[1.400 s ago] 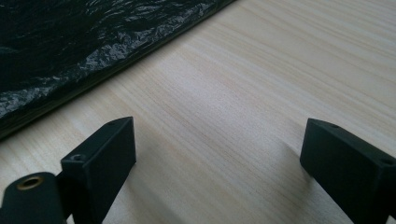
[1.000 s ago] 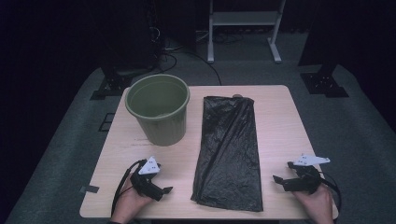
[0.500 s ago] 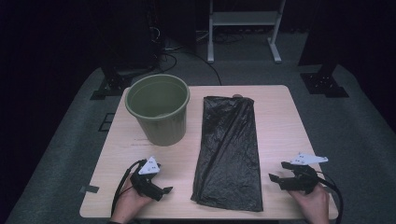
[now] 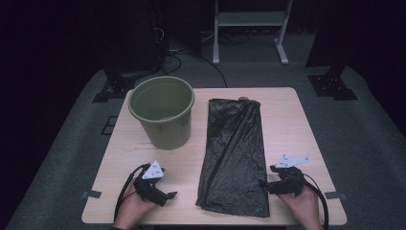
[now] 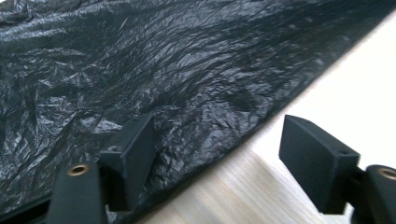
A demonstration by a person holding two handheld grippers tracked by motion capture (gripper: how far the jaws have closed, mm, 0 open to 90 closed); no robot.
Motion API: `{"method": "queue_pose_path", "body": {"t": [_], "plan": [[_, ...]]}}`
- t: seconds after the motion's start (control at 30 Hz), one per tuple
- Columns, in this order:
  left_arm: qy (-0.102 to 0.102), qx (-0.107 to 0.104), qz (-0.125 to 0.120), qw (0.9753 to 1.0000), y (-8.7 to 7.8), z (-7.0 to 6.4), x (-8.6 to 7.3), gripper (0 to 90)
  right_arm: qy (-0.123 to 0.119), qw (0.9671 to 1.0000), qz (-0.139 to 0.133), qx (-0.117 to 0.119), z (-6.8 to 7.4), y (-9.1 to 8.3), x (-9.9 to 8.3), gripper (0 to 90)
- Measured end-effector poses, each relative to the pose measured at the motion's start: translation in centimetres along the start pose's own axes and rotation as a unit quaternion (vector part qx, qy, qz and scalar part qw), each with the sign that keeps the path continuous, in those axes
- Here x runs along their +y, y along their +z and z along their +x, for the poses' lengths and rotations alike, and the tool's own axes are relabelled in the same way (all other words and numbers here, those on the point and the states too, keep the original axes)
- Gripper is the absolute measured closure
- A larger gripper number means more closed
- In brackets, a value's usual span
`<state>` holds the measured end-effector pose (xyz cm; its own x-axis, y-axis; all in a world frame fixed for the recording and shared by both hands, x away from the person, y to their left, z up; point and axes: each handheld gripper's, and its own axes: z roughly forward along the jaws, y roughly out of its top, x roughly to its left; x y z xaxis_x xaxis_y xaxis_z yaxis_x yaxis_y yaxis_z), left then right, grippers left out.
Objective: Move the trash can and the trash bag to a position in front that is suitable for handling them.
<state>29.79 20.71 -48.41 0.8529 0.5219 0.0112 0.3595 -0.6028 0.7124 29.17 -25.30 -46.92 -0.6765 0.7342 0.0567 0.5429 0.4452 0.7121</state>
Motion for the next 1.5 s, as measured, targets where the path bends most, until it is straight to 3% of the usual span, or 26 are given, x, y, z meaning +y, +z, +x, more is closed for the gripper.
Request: {"method": "queue_pose_path", "body": {"t": [0.13, 0.23, 0.27, 0.33, 0.37, 0.4, 0.47, 0.5, 0.77, 1.03, 1.5], "plan": [[0.0, 0.0, 0.0, 1.0, 0.0, 0.0, 0.0, 0.0, -0.001, 0.9999, 0.007, 0.008, 0.0, 0.7, 0.0, 35.8], [0.0, 0.0, 0.0, 1.0, 0.0, 0.0, 0.0, 0.0, -0.008, 0.9999, 0.007, 0.008, 0.0, 0.8, -0.2, 50.5], [0.0, 0.0, 0.0, 1.0, 0.0, 0.0, 0.0, 0.0, -0.008, 0.9999, 0.007, 0.008, 0.0, 0.8, -0.2, 50.5], [0.0, 0.0, 0.0, 1.0, 0.0, 0.0, 0.0, 0.0, -0.015, 0.9998, 0.008, 0.004, 0.1, 0.6, -0.3, 67.7], [0.0, 0.0, 0.0, 1.0, 0.0, 0.0, 0.0, 0.0, -0.015, 0.9998, 0.008, 0.004, 0.1, 0.6, -0.3, 67.7], [0.0, 0.0, 0.0, 1.0, 0.0, 0.0, 0.0, 0.0, -0.019, 0.9998, 0.007, 0.002, 0.0, 0.5, -0.4, 81.0], [0.0, 0.0, 0.0, 1.0, 0.0, 0.0, 0.0, 0.0, -0.02, 0.9998, 0.008, 0.003, 0.0, 0.5, -0.4, 85.9], [0.0, 0.0, 0.0, 1.0, 0.0, 0.0, 0.0, 0.0, -0.015, 0.9998, 0.006, 0.014, -0.3, 0.4, -0.5, 90.0], [0.0, 0.0, 0.0, 1.0, 0.0, 0.0, 0.0, 0.0, -0.007, 1.0, 0.0, 0.005, -0.8, -0.2, -0.6, 90.0], [0.0, 0.0, 0.0, 1.0, 0.0, 0.0, 0.0, 0.0, 0.019, 0.9993, -0.018, -0.026, -2.8, -2.1, -1.3, 90.0], [0.0, 0.0, 0.0, 1.0, 0.0, 0.0, 0.0, 0.0, 0.062, 0.9936, -0.018, -0.093, -6.6, -5.1, -3.7, 90.0]]}}
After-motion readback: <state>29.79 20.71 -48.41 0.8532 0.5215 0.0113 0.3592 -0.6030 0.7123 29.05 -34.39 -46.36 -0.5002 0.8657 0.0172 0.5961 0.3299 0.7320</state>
